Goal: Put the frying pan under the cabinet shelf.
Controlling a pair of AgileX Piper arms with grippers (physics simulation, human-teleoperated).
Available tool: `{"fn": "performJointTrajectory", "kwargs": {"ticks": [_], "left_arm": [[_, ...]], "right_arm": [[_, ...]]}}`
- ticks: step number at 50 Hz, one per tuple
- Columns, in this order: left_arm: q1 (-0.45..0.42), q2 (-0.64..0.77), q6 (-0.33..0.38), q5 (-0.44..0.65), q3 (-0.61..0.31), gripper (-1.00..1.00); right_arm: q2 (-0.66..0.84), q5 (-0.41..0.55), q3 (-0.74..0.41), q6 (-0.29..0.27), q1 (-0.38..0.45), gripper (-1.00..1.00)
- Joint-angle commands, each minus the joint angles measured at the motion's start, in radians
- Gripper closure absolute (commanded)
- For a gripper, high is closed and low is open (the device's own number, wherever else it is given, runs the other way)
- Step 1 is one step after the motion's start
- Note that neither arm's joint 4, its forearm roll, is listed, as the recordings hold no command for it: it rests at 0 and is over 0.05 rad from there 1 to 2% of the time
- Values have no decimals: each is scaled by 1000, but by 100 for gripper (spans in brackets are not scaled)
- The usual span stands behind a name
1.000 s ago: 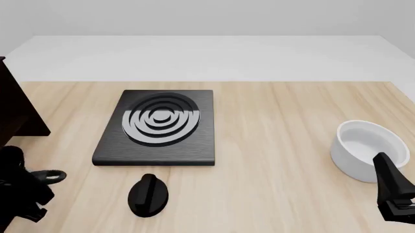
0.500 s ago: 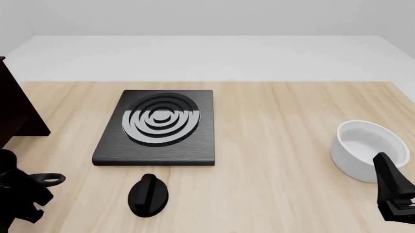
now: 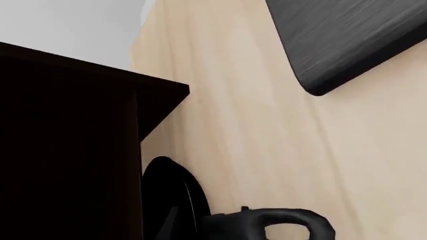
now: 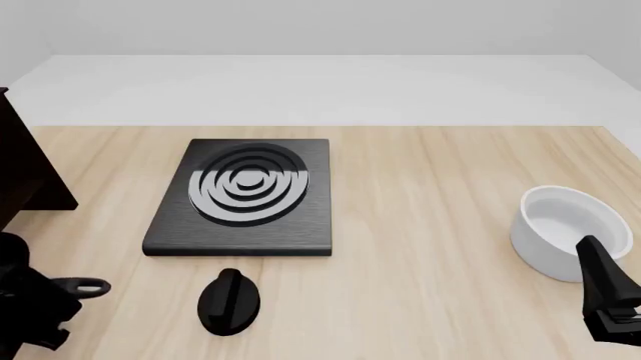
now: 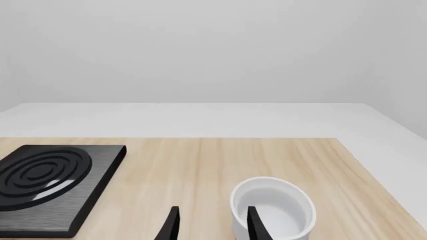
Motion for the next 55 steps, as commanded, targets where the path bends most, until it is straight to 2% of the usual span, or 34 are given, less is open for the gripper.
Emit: {"fn": "performJointTrajectory", "kwargs": {"ticks": [1,4,5,7,8,10,11,13,18,21,27,43,44,47,55], "left_arm": [[9,27,55,27,18,-100],[-4,-94,93,172,18,-100],[2,-219,79,293,18,-100],[-1,-303,115,394,18,-100],[-8,-401,106,496,18,-100],[-8,-423,123,523,18,-100],[-22,-475,126,598,18,-100],[-26,-511,134,633,18,-100],[-65,-646,137,825,18,-100],[-65,-668,145,850,18,-100],[-86,-802,139,1017,18,-100],[-97,-749,143,990,18,-100],[-105,-768,135,1036,18,-100],[-109,-812,131,1082,18,-100],[-121,-821,137,1105,18,-100]], "right_arm": [[0,0,0,0,0,-100],[0,0,0,0,0,-100],[0,0,0,0,0,-100],[-1,0,0,0,0,-100],[0,0,0,0,0,-100],[0,0,0,0,0,-100],[0,0,0,0,0,-100],[0,0,0,0,0,-100],[0,0,0,0,0,-100],[0,0,0,0,0,-100],[0,0,0,0,0,-100],[0,0,0,0,0,-100],[0,0,0,0,0,-100],[0,0,0,0,0,-100],[0,0,0,0,0,-100]]}}
